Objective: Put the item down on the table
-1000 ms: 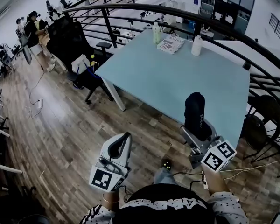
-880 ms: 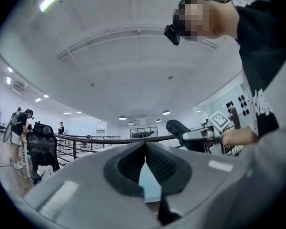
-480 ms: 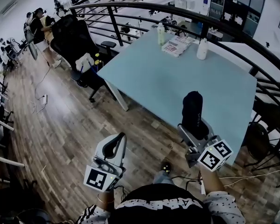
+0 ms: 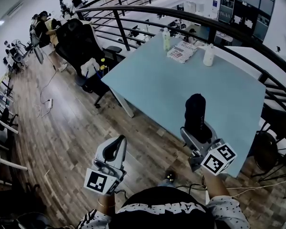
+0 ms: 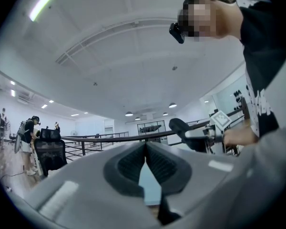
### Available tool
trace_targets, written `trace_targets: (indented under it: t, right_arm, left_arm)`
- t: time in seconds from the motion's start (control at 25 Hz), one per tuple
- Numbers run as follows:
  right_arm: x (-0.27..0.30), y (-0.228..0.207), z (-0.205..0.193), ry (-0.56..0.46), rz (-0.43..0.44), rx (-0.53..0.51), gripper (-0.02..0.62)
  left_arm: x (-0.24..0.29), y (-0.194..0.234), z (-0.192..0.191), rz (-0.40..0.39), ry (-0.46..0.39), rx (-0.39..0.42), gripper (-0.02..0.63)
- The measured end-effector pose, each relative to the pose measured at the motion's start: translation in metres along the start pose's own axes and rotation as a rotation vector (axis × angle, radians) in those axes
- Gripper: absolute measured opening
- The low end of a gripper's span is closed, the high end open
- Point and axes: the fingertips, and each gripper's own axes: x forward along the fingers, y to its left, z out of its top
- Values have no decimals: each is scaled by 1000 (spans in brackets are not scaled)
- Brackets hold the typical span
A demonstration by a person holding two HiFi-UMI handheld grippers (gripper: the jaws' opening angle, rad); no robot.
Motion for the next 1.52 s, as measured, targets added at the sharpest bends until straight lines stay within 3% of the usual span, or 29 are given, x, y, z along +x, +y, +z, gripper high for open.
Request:
trace_targets:
  t: [0.16,0.8,1.28,1.52]
  right_arm:
    - [0,-12,9,-9,11,8,347]
    - [5,-26,13,-1,-4,-19,347]
    - [61,-58,32,-8,-56,-53,347]
    - [94,-79,34,-13,-73,-38,347]
  left_arm:
    - [12,-6,-2,8,34,-3,0]
    - [43,0,-8,-25,-3,-14,0]
    - [111,51,-15,-80,-62,-26,0]
    - [143,76,-28,-100,-41,-48,0]
